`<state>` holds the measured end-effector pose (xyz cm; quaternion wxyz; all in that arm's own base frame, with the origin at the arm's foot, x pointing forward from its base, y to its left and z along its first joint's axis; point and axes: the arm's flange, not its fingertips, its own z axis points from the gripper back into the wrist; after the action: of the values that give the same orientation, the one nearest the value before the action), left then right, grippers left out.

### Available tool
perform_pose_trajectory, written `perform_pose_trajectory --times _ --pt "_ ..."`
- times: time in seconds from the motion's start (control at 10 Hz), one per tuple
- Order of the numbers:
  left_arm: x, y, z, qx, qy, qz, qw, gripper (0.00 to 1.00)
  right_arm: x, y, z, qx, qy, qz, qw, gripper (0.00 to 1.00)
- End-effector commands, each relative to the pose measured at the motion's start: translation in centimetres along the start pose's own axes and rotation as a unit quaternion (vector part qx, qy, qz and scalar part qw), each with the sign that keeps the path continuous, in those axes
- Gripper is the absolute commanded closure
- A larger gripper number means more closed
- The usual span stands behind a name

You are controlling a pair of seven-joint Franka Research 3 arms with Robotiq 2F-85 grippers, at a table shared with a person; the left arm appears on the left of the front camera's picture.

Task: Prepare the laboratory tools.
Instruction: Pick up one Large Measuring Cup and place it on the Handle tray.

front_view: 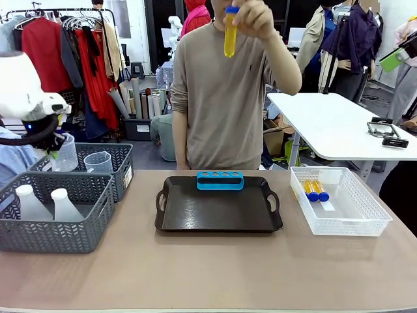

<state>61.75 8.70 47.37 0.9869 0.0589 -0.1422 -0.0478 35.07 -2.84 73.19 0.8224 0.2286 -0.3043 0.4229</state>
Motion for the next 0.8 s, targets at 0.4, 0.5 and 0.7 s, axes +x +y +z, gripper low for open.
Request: perform_pose_trajectory --times 0.4,0.5,0.7 --pt "-1.7 -5.5 18.5 -0.06 -0.034 -0.149 0.986 1.0 0.4 0.2 0.1 0.008 -0.012 -0.005 1.0 0.0" --pt "-2.3 -6.8 21.0 -0.077 -0.041 -0.181 0.979 1.0 0.4 0.2 0.1 0.008 -0.012 -0.005 1.0 0.0" --pt "-3.0 -8.6 25.0 -0.103 -0.054 -0.236 0.965 1.0 0.4 0.2 0.1 0.008 -0.012 -0.005 1.0 0.0"
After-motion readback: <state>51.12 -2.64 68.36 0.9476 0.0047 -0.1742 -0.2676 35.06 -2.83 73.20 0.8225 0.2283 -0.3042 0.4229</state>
